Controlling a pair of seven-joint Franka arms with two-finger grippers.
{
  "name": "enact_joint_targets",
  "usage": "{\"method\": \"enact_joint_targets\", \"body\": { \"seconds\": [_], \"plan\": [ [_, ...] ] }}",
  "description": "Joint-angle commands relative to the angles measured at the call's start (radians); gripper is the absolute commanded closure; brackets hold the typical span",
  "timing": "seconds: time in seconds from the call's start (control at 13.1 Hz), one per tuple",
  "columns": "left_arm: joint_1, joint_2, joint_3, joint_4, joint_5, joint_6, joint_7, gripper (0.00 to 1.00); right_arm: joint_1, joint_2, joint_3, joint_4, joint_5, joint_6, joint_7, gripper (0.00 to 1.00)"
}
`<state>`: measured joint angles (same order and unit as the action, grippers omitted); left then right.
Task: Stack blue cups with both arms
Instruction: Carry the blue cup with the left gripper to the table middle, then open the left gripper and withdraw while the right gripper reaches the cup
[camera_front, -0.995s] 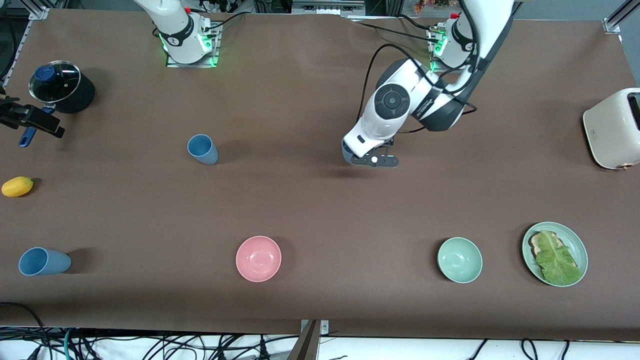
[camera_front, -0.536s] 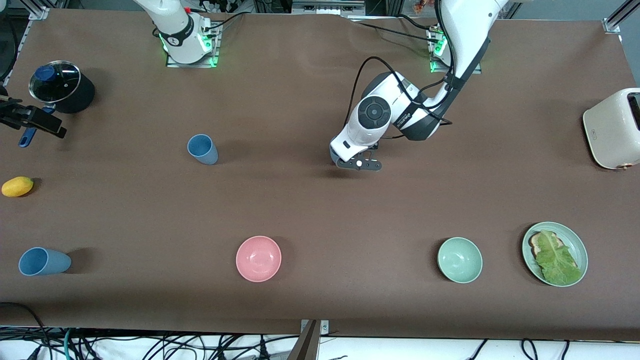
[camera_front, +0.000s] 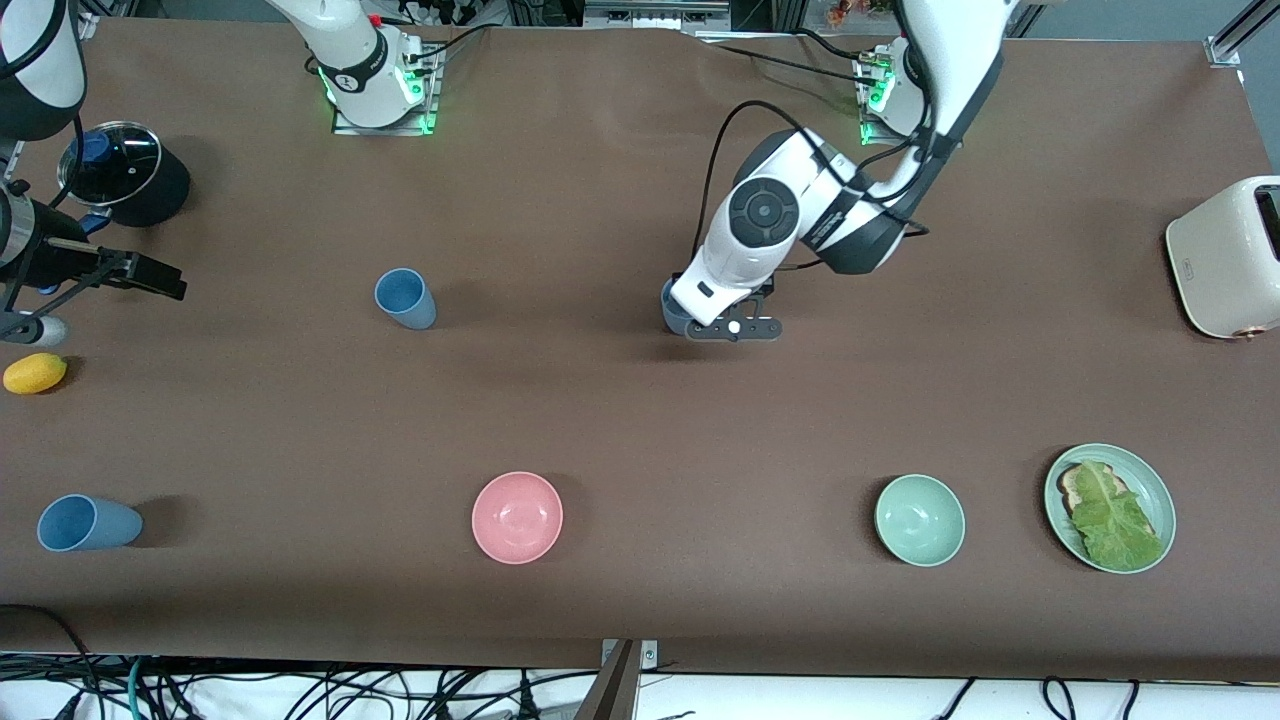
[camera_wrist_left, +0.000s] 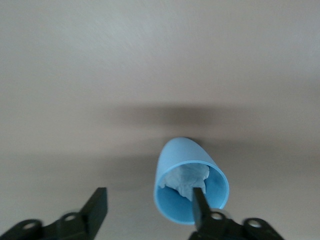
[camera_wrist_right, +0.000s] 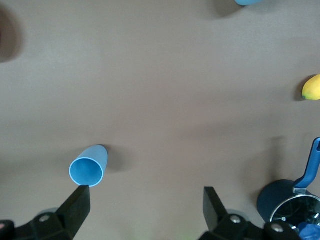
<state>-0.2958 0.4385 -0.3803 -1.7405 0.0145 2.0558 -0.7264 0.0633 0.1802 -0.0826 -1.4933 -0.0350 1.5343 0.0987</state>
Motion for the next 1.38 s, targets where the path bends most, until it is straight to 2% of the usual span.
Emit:
{"method": "enact_joint_targets", "body": {
  "seconds": [0.0, 0.15, 0.23, 0.46, 0.54, 0.77, 1.0, 1.15, 1.3],
  "plan": [
    [0.055, -0.056, -0.002, 0.103, 0.013, -0.173, -0.007, 0.0, 0.018, 0.047, 0.006, 0.013, 0.001, -0.014, -0.027, 0.0],
    [0.075, -0.055, 0.004, 0.211, 0.018, -0.29, -0.007, 0.0, 0.033, 0.1, 0.027, -0.004, 0.016, 0.018, -0.048, 0.0],
    [0.087, -0.055, 0.011, 0.243, 0.018, -0.319, 0.011, 0.0, 0.033, 0.104, 0.037, -0.048, 0.03, 0.07, -0.048, 0.0],
    [0.191, -0.09, 0.02, 0.269, 0.006, -0.328, 0.21, 0.0, 0.039, 0.107, 0.067, -0.142, 0.064, 0.212, -0.051, 0.0],
    [0.181, -0.115, 0.093, 0.257, 0.005, -0.332, 0.301, 0.0, 0.041, 0.102, 0.078, -0.195, 0.084, 0.284, -0.051, 0.0],
    [0.179, -0.229, 0.237, 0.187, 0.002, -0.345, 0.567, 0.0, 0.038, 0.036, 0.135, -0.457, 0.102, 0.56, -0.048, 0.0],
    [0.188, -0.368, 0.329, 0.101, 0.004, -0.335, 0.654, 0.0, 0.038, -0.004, 0.161, -0.654, 0.104, 0.729, -0.045, 0.01],
    [0.173, -0.417, 0.418, 0.049, 0.001, -0.332, 0.657, 0.0, 0.036, -0.037, 0.165, -0.746, 0.104, 0.785, -0.039, 0.01],
    [0.172, -0.469, 0.442, -0.023, -0.01, -0.287, 0.662, 0.0, 0.036, -0.068, 0.165, -0.789, 0.104, 0.776, -0.036, 0.01]
  ]
}}
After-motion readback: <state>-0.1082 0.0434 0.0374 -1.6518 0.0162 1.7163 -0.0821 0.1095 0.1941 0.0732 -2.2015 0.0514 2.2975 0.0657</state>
